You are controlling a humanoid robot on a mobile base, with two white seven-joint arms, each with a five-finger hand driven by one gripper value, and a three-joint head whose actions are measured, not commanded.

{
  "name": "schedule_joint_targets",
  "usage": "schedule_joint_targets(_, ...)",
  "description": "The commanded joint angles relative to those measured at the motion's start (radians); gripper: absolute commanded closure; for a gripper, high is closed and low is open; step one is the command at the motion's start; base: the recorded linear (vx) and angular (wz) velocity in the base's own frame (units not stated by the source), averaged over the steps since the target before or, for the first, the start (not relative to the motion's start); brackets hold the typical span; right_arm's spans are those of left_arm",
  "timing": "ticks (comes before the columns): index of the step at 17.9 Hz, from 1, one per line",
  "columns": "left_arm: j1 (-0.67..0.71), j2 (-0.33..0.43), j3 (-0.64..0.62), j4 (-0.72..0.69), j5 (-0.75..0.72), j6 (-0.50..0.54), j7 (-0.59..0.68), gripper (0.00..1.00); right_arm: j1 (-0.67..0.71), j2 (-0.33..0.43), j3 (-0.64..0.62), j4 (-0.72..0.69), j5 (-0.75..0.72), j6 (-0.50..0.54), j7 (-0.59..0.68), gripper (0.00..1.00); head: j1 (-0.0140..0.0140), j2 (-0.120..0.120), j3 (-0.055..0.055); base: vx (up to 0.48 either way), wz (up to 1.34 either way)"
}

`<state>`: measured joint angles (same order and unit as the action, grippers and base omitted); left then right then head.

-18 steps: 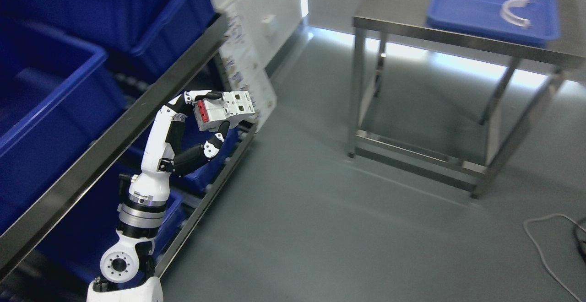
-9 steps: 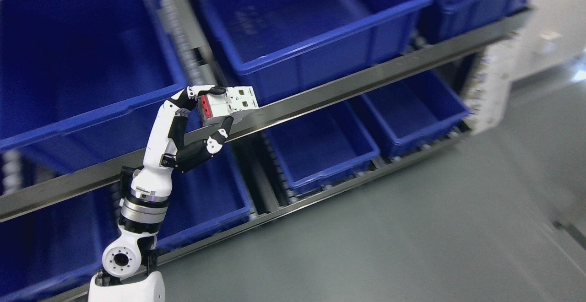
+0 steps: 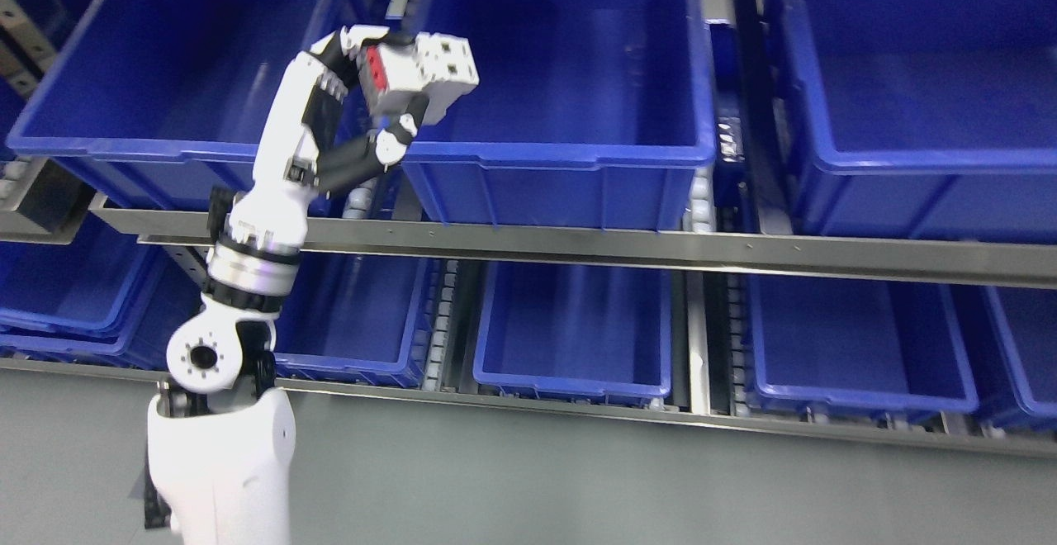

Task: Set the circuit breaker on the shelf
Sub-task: 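Lower the breaker into the blue bin on the shelf with the left hand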

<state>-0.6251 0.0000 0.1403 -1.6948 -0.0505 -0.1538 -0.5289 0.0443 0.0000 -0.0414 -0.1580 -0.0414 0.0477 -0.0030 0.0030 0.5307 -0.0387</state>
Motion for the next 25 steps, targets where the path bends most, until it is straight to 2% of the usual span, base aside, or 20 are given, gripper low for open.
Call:
schedule_joint_targets(1, -0.232, 0.017, -0.028, 0.148, -0.181, 0.106, -0.132, 0.8, 0.0, -0.017, 0.0, 0.0, 0.0, 0.0, 0.0, 0.0, 0.0, 0.0, 0.0, 0.168, 0.46)
schedule_joint_targets(5, -0.344, 0.017, -0.059, 0.406, -0.371, 0.106, -0.145, 0.79, 0.0, -0.017, 0.0, 0.0, 0.0, 0.0, 0.0, 0.0, 0.0, 0.0, 0.0, 0.177, 0.03)
schedule_joint_targets(9, -0.456, 0.049, -0.067, 0.61, -0.478, 0.108, -0.138, 0.79, -0.001, -0.017, 0.0, 0.0, 0.0, 0.0, 0.0, 0.0, 0.0, 0.0, 0.0, 0.194, -0.26)
schedule_joint_targets(12, -0.514, 0.072, -0.073, 0.751, -0.5, 0.106, -0.135, 0.79, 0.0, -0.017, 0.0, 0.0, 0.0, 0.0, 0.0, 0.0, 0.0, 0.0, 0.0, 0.169, -0.33)
schedule_joint_targets(17, -0.519, 0.182, -0.172, 0.843, -0.506, 0.095, -0.135, 0.78, 0.0, -0.017, 0.0, 0.0, 0.0, 0.0, 0.0, 0.0, 0.0, 0.0, 0.0, 0.147, -0.29)
schedule_joint_targets(23, -0.467, 0.227, -0.179, 0.843, -0.506, 0.092, -0.137, 0.78, 0.0, -0.017, 0.0, 0.0, 0.0, 0.0, 0.0, 0.0, 0.0, 0.0, 0.0, 0.088, -0.21)
schedule_joint_targets(25, -0.453, 0.221, -0.2, 0.857, -0.506, 0.095, -0.137, 0.78, 0.0, -0.017, 0.0, 0.0, 0.0, 0.0, 0.0, 0.0, 0.0, 0.0, 0.0, 0.038, -0.09)
